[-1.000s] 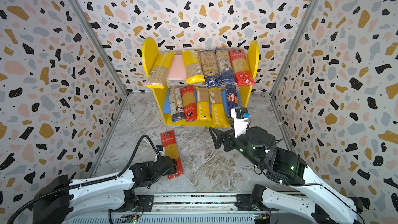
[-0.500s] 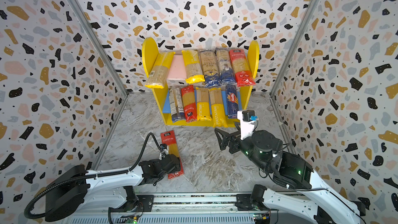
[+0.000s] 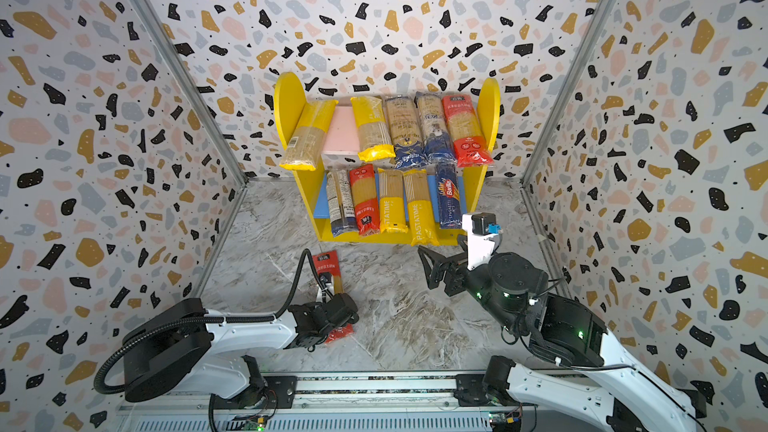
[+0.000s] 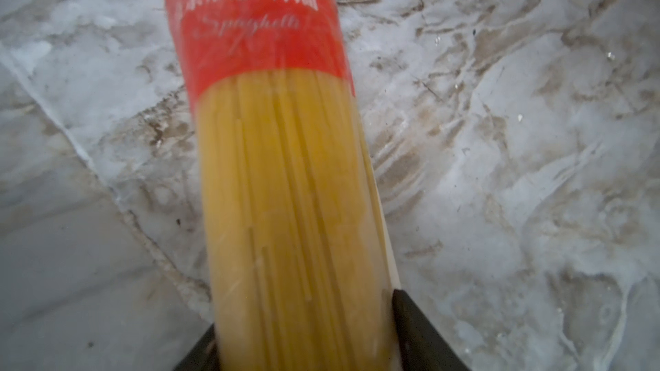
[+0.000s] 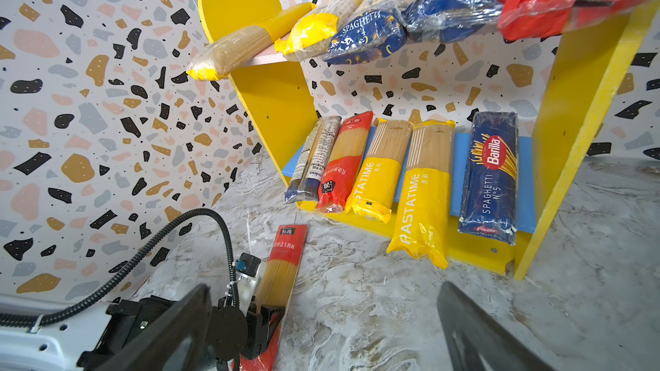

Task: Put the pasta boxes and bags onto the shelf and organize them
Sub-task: 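Close the left gripper on the red Spaghetti bag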

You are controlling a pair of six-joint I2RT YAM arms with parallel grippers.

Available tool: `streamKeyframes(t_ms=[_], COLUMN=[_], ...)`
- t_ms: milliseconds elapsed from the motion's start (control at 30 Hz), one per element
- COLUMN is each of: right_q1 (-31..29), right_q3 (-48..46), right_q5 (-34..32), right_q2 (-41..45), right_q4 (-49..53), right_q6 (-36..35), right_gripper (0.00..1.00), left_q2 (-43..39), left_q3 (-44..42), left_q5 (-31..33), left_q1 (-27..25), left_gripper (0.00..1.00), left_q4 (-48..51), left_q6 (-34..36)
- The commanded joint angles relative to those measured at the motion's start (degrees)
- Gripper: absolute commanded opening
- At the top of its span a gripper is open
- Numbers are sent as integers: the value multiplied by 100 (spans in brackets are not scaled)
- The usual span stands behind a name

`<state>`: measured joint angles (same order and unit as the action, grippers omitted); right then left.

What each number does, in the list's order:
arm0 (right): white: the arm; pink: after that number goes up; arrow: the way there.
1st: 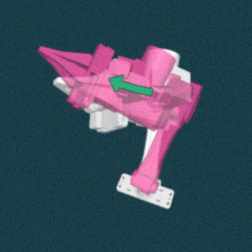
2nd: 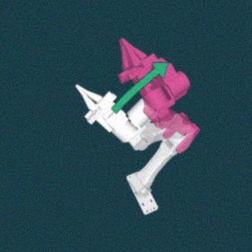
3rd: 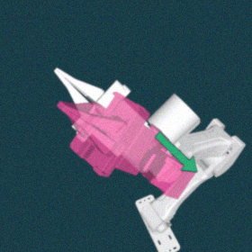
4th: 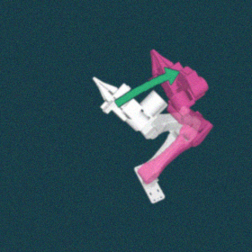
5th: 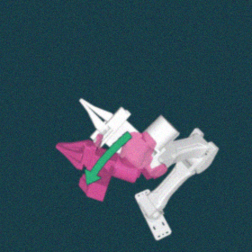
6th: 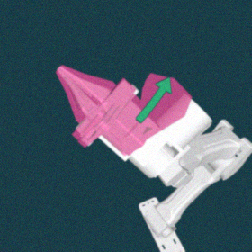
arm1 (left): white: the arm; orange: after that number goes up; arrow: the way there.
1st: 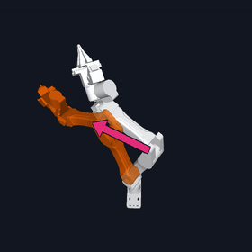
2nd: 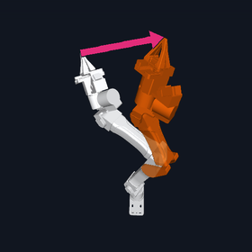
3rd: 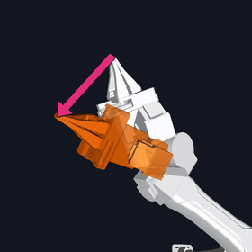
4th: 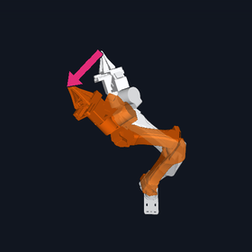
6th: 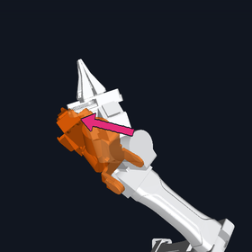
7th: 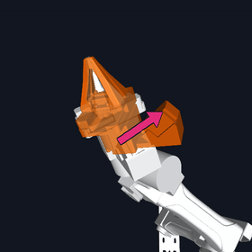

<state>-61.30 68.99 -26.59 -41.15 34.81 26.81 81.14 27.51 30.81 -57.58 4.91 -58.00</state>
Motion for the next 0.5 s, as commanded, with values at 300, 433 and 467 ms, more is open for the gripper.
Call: streamKeyframes(t_ms=[300, 433, 467], right_q1=[-17, -17, -18], right_q3=[-22, -22, -15], right_q5=[-149, -69, -50], right_q2=[-32, -120, -143], right_q4=[-44, -172, -197], right_q6=[-161, -184, -178], right_gripper=[99, 99, 99], left_q2=[-527, -1385, -1609], left_q3=[-322, -106, -22], left_q5=[-1020, -856, -840], left_q1=[-41, -39, -36], left_gripper=[0, 0, 0], left_q4=[671, 1393, 1566], left_q6=[381, 688, 832])
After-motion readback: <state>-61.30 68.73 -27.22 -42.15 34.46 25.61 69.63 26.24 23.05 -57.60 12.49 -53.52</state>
